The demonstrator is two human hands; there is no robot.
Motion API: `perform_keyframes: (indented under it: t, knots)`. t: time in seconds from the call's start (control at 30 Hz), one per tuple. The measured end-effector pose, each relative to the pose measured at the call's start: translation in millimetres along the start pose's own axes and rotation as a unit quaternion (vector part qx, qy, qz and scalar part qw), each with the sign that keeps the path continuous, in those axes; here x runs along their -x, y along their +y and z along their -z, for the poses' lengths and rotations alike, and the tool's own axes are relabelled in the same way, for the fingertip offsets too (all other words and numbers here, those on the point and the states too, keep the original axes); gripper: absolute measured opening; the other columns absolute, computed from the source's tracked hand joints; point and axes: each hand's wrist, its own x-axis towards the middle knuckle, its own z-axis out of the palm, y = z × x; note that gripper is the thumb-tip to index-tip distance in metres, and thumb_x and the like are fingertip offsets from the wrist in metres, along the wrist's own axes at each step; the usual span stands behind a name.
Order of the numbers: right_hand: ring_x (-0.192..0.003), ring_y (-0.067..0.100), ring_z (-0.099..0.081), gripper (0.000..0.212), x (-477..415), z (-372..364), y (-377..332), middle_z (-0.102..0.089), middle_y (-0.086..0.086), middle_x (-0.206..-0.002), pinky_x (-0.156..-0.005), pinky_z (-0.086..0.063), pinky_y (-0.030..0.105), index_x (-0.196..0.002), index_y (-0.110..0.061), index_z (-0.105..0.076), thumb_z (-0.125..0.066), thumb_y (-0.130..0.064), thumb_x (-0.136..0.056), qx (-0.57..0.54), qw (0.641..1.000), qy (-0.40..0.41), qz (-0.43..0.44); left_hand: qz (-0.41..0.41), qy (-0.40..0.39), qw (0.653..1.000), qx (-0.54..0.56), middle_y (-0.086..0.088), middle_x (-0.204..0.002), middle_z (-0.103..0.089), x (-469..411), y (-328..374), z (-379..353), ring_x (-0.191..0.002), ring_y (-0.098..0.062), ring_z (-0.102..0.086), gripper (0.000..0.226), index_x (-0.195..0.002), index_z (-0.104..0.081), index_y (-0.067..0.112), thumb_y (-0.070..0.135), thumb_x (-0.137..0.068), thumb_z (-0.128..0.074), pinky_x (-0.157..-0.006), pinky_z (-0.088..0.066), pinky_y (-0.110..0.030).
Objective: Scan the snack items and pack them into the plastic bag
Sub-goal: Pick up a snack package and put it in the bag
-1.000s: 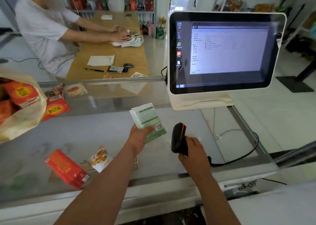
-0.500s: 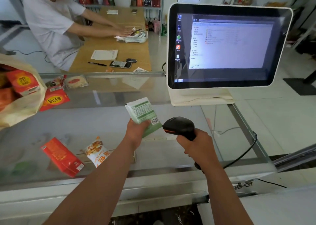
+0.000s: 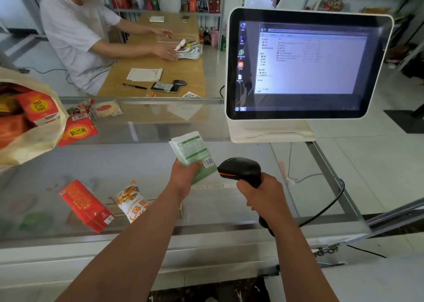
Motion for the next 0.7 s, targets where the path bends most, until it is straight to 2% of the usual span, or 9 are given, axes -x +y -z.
perform_keyframes:
  t: [0.23,0.53,0.7]
  knots:
    - [-0.072,0.025,-0.065,0.014,0.1,-0.7,1.8,-0.065,0.011,-0.070,-0.069,-0.055,0.039,-0.078,-0.011,-0.062,-0.065,-0.024,-0.080,0.014,1.000,0.012,0.000,0.005,0.002,1.000,-0.010,-0.006,-0.111,-0.069,0.3,0.4,0.6,-0.100,-0.026,-0.068,0.036,-0.115,-0.062,0.017,-0.002,-0.084,-0.065,-0.090,-0.054,-0.047]
    - [-0.073,0.025,-0.065,0.011,0.8,1.2,2.7,-0.064,0.010,-0.069,-0.070,-0.055,0.036,-0.078,-0.013,-0.061,-0.064,-0.023,-0.081,0.014,1.000,0.013,0.000,-0.001,-0.001,1.000,0.000,-0.004,-0.114,-0.067,2.4,1.0,0.7,-0.102,-0.023,-0.066,0.039,-0.121,-0.059,0.015,-0.003,-0.086,-0.063,-0.089,-0.054,-0.041]
    - [-0.073,0.024,-0.065,0.010,-0.3,2.0,5.1,-0.063,0.007,-0.068,-0.067,-0.053,0.030,-0.078,-0.014,-0.061,-0.064,-0.023,-0.082,0.008,1.000,0.013,-0.002,0.007,0.004,1.000,-0.007,-0.006,-0.115,-0.067,-0.6,-0.7,1.2,-0.104,-0.025,-0.066,0.038,-0.119,-0.060,0.016,-0.002,-0.086,-0.064,-0.091,-0.054,-0.045]
